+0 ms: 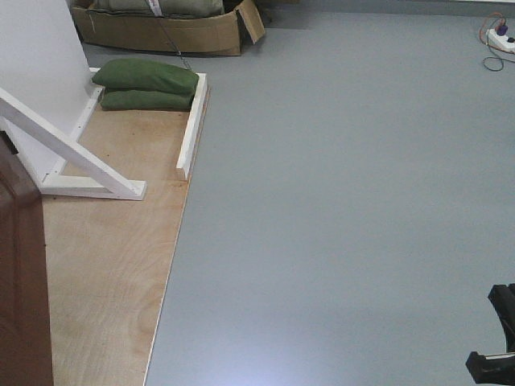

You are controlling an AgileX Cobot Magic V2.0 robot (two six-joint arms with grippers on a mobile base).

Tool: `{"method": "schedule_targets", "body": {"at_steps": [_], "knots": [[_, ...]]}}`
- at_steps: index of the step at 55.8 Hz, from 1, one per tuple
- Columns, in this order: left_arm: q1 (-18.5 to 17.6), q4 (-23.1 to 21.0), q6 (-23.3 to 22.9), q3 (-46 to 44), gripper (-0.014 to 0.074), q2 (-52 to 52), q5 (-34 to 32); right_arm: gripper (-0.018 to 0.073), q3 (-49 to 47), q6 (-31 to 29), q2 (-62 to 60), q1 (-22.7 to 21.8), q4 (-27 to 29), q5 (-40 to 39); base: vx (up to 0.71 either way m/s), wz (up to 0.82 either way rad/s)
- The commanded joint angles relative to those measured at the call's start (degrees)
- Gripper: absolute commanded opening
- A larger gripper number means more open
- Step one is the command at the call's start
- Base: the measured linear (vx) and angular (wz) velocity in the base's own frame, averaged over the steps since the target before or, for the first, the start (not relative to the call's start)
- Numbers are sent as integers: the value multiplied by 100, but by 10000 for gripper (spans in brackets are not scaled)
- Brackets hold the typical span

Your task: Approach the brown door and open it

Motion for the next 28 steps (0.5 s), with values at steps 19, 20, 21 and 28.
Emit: {"method": "schedule_targets", "body": {"at_steps": [19, 20, 21, 28], "knots": [[-4, 246, -708, -1057, -4, 1128, -264, 0, 19, -45, -32, 8, -21, -467, 0, 0], [3, 232, -708, -1110, -4, 1168, -267, 0, 19, -45, -32, 8, -21, -467, 0, 0], [11, 220, -708, -1146, -4, 1197, -267, 0, 19, -45, -32, 8, -21, -467, 0, 0], [11, -133, -708, -1438, -4, 1416, -394, 0, 19, -45, -32, 8, -21, -467, 0, 0]]}}
